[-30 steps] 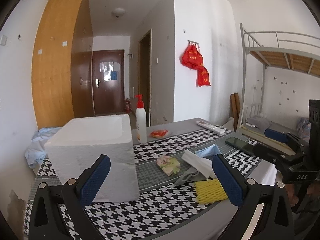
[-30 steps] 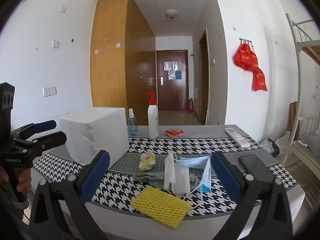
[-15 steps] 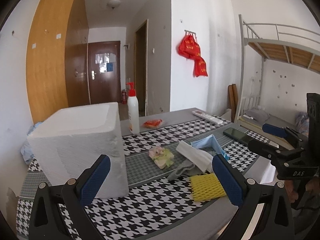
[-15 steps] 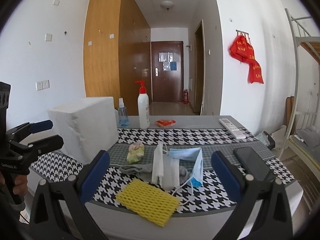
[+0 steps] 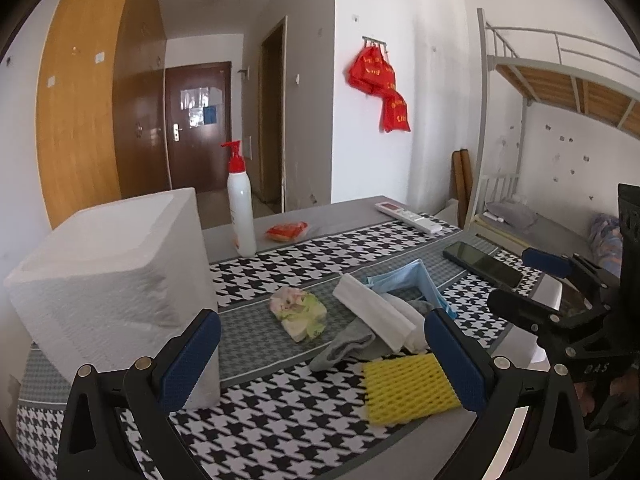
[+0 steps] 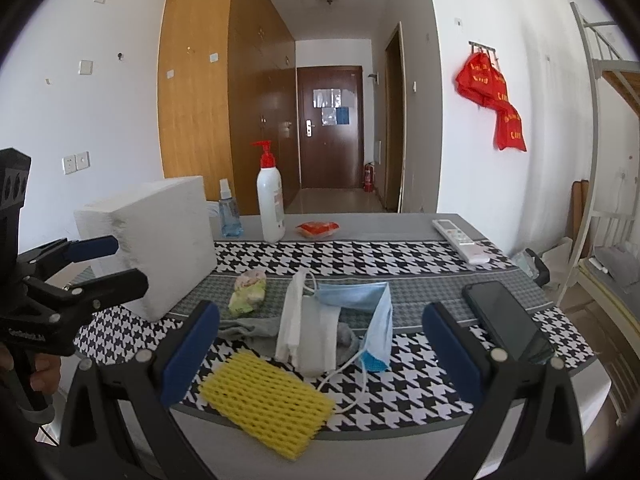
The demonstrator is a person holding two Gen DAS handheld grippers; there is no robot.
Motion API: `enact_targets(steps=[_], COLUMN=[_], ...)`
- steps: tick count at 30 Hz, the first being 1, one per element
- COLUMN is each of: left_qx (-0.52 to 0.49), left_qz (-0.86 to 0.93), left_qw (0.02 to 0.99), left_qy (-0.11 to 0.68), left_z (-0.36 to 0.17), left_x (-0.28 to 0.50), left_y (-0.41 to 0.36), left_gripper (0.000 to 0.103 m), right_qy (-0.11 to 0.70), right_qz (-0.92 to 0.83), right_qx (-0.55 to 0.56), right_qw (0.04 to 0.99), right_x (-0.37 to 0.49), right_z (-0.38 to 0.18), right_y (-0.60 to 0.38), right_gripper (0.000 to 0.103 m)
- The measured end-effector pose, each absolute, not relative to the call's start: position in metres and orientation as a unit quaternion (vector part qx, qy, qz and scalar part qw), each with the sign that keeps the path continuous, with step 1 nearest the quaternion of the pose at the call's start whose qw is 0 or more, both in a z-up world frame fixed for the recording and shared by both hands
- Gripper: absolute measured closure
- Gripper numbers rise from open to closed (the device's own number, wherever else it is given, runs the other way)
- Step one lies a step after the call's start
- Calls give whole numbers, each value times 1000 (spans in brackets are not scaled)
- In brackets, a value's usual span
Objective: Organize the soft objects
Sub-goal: 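Move the left tool toward the plastic bag while the right tool approaches the blue mask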
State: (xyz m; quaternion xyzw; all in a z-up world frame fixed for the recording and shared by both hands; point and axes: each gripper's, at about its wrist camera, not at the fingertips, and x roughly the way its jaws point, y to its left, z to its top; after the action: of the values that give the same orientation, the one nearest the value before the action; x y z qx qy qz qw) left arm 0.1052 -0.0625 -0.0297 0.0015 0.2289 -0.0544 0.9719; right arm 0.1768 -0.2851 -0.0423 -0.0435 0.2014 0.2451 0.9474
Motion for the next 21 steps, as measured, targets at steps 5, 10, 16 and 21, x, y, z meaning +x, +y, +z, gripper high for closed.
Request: enact_targets(steps=[5, 10, 16, 21], left_qx=[1, 6, 3, 8], left_qz=[-51, -35, -10, 13], left_qw=[969, 965, 961, 957], left_qy=[242, 262, 277, 291], left_z=[-32, -38, -42, -47], left_x=[124, 141, 161, 176], left_y=[-69, -76, -76, -76], left_gripper=[1, 1, 1, 1], right_qy=[213, 223, 233, 237], right_qz=[242, 243, 241, 245], right_qx=[-43, -49, -48, -52], right_qw=[946, 943, 941, 939], right_x=[191, 203, 219, 229], right_z=[-46, -49, -50, -53], right_y=[-290, -293, -298, -297], right_gripper=[1, 1, 1, 1])
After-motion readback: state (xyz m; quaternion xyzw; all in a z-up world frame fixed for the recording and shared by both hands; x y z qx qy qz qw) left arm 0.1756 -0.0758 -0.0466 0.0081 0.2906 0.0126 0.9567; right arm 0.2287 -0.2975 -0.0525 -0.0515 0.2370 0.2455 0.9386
